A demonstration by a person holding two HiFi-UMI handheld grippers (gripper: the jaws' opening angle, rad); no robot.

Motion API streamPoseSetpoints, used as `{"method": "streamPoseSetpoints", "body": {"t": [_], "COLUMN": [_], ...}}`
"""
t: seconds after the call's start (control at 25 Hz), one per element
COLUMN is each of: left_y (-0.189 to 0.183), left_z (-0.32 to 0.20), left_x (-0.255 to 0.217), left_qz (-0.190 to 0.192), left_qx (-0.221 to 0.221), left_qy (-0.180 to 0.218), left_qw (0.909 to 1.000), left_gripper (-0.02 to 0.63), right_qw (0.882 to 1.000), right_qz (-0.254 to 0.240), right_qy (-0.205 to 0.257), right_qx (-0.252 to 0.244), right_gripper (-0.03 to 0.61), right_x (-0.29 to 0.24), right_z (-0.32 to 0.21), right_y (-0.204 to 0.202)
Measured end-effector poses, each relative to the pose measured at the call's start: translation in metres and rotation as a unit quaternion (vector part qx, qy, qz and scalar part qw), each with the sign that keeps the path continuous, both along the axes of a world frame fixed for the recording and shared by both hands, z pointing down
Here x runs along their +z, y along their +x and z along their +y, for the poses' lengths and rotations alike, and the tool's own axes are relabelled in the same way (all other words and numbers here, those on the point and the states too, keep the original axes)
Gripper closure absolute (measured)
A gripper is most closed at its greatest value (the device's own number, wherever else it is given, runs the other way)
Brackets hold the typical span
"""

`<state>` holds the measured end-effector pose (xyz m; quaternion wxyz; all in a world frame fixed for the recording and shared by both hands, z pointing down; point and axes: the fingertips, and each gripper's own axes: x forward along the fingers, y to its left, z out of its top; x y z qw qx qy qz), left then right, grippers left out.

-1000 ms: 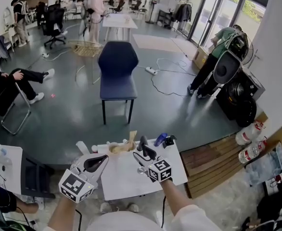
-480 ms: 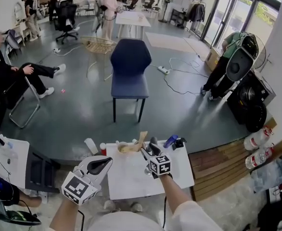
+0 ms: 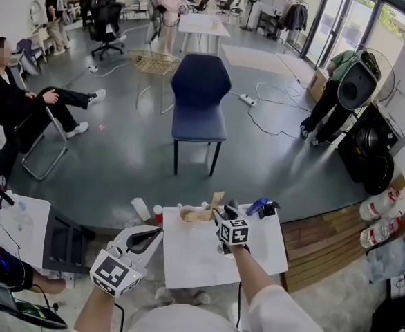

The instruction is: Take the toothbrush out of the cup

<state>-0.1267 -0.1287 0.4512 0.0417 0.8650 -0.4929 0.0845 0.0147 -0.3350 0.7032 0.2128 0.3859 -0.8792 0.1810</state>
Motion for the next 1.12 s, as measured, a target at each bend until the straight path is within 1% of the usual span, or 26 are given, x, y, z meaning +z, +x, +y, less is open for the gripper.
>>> {"method": "streamPoseSetpoints", "body": {"t": [0.12, 0.32, 0.48, 0.56, 0.72, 0.92, 1.12], "left_y": [-0.003, -0.014, -0.024, -0.027, -0.031, -0.040, -0.040], "left_z": [-0.001, 0.000, -0.001, 0.000, 0.000, 0.000, 0.001], "left_x": [0.004, 0.007, 0.007, 0.009, 0.011, 0.013, 0.016], "left_qz": [-0.001, 0.000, 0.002, 0.003, 0.004, 0.007, 0.013], "left_qx": [-0.004, -0.011, -0.019, -0.021, -0.024, -0.027, -0.026], "left_qy": [0.000, -0.004, -0.006, -0.008, -0.011, -0.011, -0.012], "left_qw": [1.0000, 0.9999, 0.9998, 0.9997, 0.9996, 0.9995, 0.9995], "left_gripper": [0.607, 0.608, 0.607, 0.607, 0.607, 0.607, 0.607], "right_qw": [1.000, 0.999, 0.997, 0.996, 0.994, 0.991, 0.988], "right_qz": [0.000, 0.013, 0.022, 0.027, 0.032, 0.016, 0.037], "right_qy": [-0.001, -0.014, -0.022, -0.025, -0.038, -0.060, -0.074], "right_qx": [0.012, 0.043, 0.074, 0.083, 0.096, 0.122, 0.129], "right_gripper": [0.403, 0.403, 0.438, 0.444, 0.444, 0.412, 0.397], "right_x": [0.001, 0.011, 0.019, 0.021, 0.024, 0.022, 0.023], "right_z": [-0.007, -0.014, -0.020, -0.024, -0.031, -0.038, -0.043], "right_y": [-0.004, -0.014, -0.011, -0.010, -0.010, -0.009, -0.005]}}
